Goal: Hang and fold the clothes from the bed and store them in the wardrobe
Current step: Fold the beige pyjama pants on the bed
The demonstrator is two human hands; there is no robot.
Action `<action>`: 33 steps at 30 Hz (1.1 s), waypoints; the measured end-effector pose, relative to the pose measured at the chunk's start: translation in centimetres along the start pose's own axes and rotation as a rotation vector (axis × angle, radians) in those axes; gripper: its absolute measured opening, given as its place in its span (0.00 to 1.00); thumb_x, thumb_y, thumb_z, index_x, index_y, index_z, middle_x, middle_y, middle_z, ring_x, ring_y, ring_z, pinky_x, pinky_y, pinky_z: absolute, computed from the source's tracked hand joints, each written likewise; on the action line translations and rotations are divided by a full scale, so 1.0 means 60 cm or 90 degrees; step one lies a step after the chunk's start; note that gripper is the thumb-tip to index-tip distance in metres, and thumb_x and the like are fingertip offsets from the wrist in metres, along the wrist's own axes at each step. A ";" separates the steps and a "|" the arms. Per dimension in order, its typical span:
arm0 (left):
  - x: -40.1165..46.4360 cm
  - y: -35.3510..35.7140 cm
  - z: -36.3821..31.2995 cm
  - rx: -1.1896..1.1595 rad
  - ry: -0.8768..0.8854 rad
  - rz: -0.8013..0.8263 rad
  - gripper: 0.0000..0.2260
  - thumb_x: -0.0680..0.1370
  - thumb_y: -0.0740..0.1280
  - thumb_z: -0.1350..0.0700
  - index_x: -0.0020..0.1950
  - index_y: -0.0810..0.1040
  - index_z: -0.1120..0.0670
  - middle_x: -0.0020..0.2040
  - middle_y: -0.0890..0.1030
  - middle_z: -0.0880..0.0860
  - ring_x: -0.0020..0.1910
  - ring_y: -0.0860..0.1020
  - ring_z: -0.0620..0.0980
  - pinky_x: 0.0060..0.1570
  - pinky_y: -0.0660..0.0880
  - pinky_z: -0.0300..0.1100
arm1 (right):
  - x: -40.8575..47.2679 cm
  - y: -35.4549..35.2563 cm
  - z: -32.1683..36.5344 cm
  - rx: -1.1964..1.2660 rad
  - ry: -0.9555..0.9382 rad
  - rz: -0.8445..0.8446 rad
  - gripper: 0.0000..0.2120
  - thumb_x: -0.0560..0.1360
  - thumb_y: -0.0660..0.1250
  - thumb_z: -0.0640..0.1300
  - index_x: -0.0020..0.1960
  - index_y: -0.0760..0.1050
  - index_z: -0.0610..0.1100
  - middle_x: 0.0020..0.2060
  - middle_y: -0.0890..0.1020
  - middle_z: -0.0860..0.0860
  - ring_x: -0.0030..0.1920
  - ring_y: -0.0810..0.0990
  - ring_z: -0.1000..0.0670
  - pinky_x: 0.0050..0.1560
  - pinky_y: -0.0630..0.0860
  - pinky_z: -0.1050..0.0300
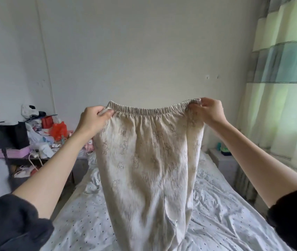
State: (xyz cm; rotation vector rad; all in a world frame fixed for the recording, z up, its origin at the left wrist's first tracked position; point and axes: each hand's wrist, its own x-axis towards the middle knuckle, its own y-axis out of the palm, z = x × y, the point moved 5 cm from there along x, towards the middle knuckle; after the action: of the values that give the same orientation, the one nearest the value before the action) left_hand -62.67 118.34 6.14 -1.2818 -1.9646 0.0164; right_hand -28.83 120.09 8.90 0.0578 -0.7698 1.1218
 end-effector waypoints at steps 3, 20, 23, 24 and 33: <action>-0.004 0.050 0.052 0.024 -0.066 0.078 0.11 0.78 0.66 0.51 0.40 0.72 0.56 0.28 0.63 0.50 0.30 0.63 0.48 0.35 0.57 0.41 | -0.008 0.035 -0.066 0.053 0.118 0.122 0.05 0.71 0.72 0.39 0.38 0.79 0.38 0.30 0.75 0.47 0.32 0.71 0.52 0.32 0.69 0.64; -0.282 0.345 0.148 0.023 -0.229 0.397 0.04 0.76 0.63 0.59 0.49 0.74 0.59 0.44 0.78 0.56 0.44 0.76 0.55 0.44 0.73 0.47 | -0.303 0.233 -0.281 0.206 0.474 0.359 0.10 0.74 0.69 0.40 0.35 0.76 0.37 0.32 0.78 0.44 0.31 0.78 0.50 0.31 0.78 0.61; -0.290 0.345 0.131 0.056 -0.149 0.407 0.04 0.75 0.60 0.62 0.49 0.73 0.58 0.43 0.77 0.55 0.43 0.74 0.55 0.38 0.67 0.42 | -0.299 0.226 -0.280 0.228 0.451 0.382 0.10 0.77 0.65 0.41 0.45 0.78 0.34 0.37 0.78 0.43 0.36 0.78 0.49 0.35 0.78 0.61; -0.293 0.343 0.125 0.059 -0.125 0.419 0.04 0.76 0.60 0.62 0.49 0.73 0.58 0.43 0.75 0.53 0.43 0.73 0.53 0.36 0.66 0.40 | -0.299 0.222 -0.281 0.246 0.452 0.396 0.12 0.77 0.65 0.42 0.47 0.78 0.32 0.37 0.79 0.43 0.36 0.79 0.49 0.35 0.78 0.61; -0.347 0.358 0.085 0.000 -0.004 0.699 0.34 0.77 0.57 0.66 0.77 0.47 0.47 0.73 0.44 0.39 0.73 0.45 0.39 0.70 0.49 0.33 | -0.278 0.192 -0.279 0.187 0.373 0.353 0.12 0.74 0.68 0.41 0.45 0.77 0.29 0.39 0.75 0.42 0.36 0.74 0.49 0.34 0.74 0.62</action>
State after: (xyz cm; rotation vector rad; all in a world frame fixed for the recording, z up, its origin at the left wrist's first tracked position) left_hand -45.13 114.57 -18.36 -2.1829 -1.0400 0.5485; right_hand -33.02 119.14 -17.06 -0.2431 -0.0818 1.6690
